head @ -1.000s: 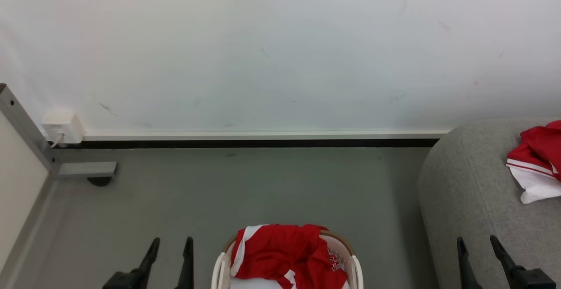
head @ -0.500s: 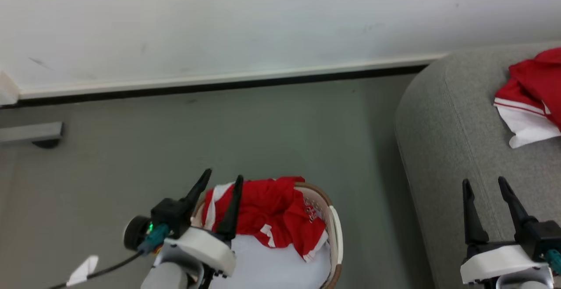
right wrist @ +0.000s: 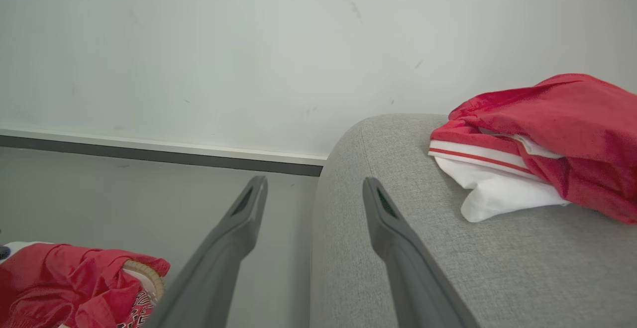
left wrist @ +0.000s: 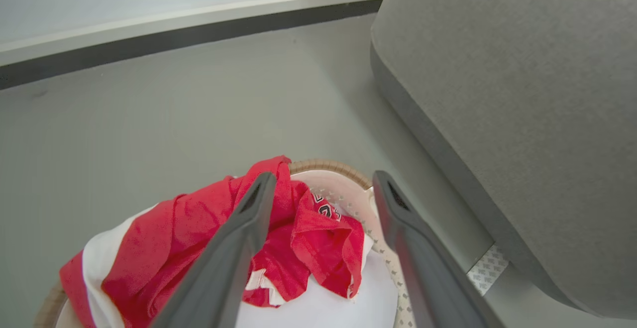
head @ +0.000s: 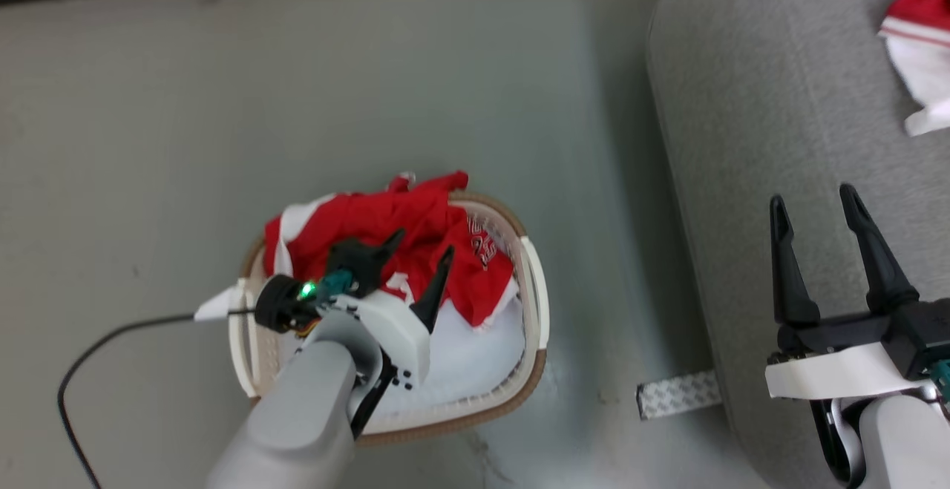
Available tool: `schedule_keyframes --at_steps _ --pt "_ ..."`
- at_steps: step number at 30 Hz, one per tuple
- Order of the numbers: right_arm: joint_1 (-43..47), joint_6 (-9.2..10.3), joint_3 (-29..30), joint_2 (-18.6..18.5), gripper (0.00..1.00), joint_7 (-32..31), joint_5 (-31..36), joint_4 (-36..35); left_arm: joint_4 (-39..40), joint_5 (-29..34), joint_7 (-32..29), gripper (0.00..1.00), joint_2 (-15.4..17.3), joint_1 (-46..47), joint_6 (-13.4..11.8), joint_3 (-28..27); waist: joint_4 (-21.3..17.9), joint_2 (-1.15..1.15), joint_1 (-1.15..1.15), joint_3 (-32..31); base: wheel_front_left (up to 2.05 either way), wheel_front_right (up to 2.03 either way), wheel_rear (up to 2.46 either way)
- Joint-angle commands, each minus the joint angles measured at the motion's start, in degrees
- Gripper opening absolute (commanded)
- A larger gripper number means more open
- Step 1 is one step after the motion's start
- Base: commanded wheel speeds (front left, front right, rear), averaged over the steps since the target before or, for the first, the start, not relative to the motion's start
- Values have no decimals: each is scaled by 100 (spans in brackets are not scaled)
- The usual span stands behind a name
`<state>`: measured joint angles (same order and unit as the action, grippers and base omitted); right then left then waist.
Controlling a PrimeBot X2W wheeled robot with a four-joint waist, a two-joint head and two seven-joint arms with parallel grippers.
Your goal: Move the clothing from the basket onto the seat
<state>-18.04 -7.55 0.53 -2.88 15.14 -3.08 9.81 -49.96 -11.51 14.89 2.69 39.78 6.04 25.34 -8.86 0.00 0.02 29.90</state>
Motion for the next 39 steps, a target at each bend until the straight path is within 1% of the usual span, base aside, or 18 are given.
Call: schedule_keyframes --at_steps 1,8,15,20,29,39 --pt "-146 12 -73 -5 100 1 66 -174 -228 -185 -48 100 37 293 22 169 -39 0 -2 655 0 0 0" --pt "-288 12 -289 -6 100 1 287 -715 -776 -786 -237 100 37 1002 68 1045 156 0 -2 1244 0 0 0" --pt "-189 13 -384 -5 100 1 418 -1194 -931 -1346 -263 100 34 1518 75 1740 252 0 -2 1640 0 0 0" --pt "-62 13 -387 -5 100 1 466 -1436 -994 -1661 -192 100 35 1830 27 2091 233 0 -2 1856 0 0 0" --pt "81 13 -295 -4 100 1 362 -1585 -1186 -1995 -111 100 36 2164 -92 2581 170 0 -2 2034 0 0 0" --pt "171 13 -294 -4 100 1 333 -1662 -1459 -2369 -89 100 36 2409 -229 2944 148 0 -2 2150 0 0 0"
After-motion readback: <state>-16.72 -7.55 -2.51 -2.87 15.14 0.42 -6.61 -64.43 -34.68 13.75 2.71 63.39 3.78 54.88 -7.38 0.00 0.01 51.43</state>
